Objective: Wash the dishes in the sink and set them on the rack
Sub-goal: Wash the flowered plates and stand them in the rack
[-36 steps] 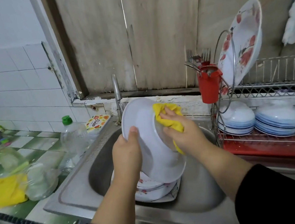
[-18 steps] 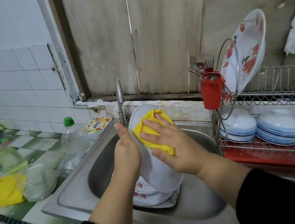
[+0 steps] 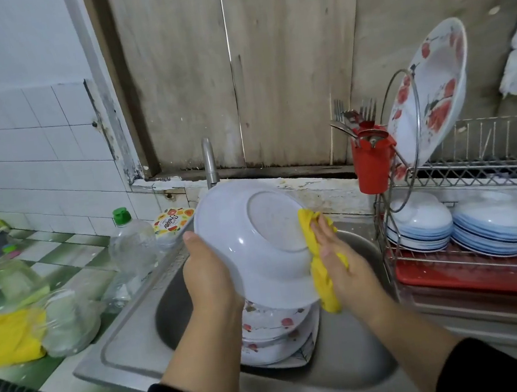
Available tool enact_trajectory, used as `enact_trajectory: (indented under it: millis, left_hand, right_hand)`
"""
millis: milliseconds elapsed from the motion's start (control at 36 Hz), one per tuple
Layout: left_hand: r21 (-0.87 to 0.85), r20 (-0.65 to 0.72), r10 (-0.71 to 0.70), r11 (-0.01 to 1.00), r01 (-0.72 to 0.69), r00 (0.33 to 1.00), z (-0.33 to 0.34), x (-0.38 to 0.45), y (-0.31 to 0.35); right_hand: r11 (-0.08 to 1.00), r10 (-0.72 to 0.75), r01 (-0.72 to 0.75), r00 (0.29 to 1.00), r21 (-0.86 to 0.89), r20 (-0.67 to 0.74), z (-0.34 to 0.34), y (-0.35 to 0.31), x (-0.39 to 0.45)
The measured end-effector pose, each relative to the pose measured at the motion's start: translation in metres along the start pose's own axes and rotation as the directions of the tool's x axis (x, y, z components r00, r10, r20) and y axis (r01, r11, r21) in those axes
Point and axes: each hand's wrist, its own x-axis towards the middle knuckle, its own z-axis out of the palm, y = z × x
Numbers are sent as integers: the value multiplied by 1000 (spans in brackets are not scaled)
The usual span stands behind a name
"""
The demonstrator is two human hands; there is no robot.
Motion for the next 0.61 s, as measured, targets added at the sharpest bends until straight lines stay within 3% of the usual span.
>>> enact_trajectory:
  millis: [56, 111, 222, 333, 389, 472, 556, 611]
  left_hand:
    - [-19, -26, -13, 1000, 12, 1000, 3, 0, -2]
    - [13, -32, -1, 1000, 2, 999, 7, -3, -5]
    - [155, 60, 114, 980, -122, 992, 12, -6, -14]
    - [287, 164, 212, 924, -252, 963, 11, -12, -13]
    - [311, 237, 239, 900, -307, 942, 9, -11, -14]
    - [373, 385, 270, 829, -416, 883, 6, -7, -9]
    - [435, 527, 258, 737, -518, 810, 5, 1, 3]
    - [448, 557, 247, 715, -537, 793, 2, 6, 10]
  right_hand:
    - [970, -168, 174, 984, -171, 52, 8, 6, -11]
    - [859, -314, 356, 934, -368, 170, 13, 13, -14]
    - [622, -397, 557, 830, -550, 393, 18, -1, -2]
    - [700, -217, 459, 866, -547, 450, 20, -42, 29]
    - [676, -154, 418, 885, -606, 439, 17, -59, 46]
    - [586, -177, 487, 857, -648, 483, 13, -72, 72]
    - [648, -226, 519, 830, -558, 509, 10, -73, 94]
    - [729, -174, 423, 875, -538, 452, 6, -70, 109]
